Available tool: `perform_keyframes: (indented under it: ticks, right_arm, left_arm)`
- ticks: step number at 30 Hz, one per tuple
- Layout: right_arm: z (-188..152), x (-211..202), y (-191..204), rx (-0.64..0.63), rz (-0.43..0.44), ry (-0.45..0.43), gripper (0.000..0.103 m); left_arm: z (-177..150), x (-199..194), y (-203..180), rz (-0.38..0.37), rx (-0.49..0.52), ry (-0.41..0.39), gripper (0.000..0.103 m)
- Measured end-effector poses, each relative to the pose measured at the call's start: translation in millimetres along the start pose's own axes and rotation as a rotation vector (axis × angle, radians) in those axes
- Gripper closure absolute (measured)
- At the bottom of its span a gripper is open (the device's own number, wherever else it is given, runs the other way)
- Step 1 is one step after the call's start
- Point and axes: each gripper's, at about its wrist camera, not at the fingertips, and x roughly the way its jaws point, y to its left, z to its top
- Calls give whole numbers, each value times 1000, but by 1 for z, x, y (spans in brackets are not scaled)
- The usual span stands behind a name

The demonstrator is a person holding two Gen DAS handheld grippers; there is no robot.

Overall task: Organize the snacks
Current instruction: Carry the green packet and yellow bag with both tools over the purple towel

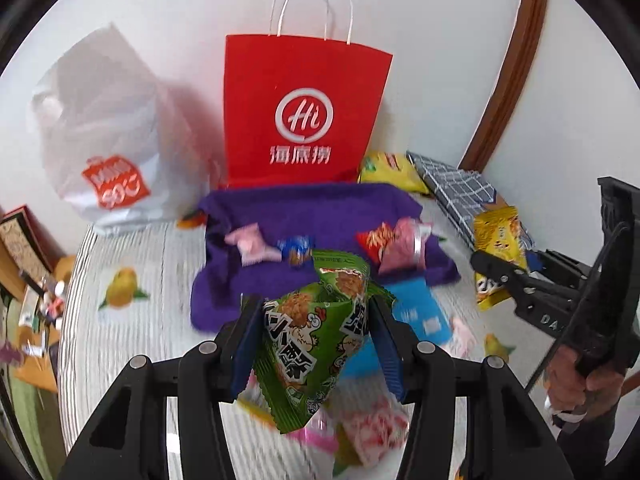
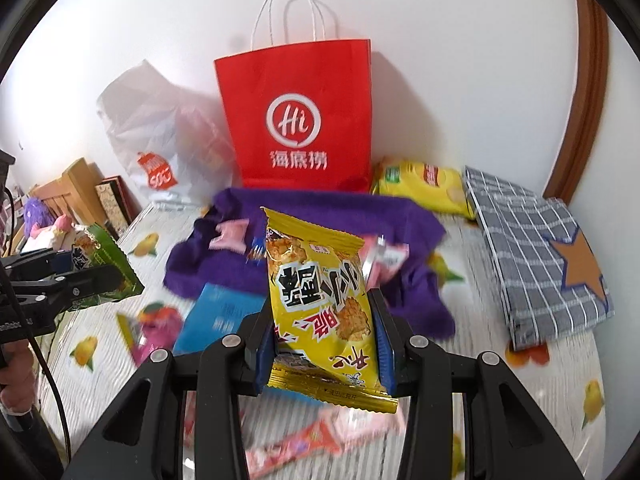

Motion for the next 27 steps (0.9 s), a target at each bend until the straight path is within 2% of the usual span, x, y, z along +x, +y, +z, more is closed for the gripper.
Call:
perform_keyframes:
  ticks: [14,18,23,27]
  right_arm:
    - [45,82,-7,-1,12,31,62]
    - [54,104,-8,-8,18,42,62]
    - [57,127,-7,-11,41,66,62]
    - [56,147,-6,-17,48,104,62]
  left_arm:
    - [66,66,17,-8,-18,5,53]
    - [71,83,24,12,-25,4,53]
    - [66,112,41,5,-76,61,53]
    - [61,122,45,20,-70,81,53]
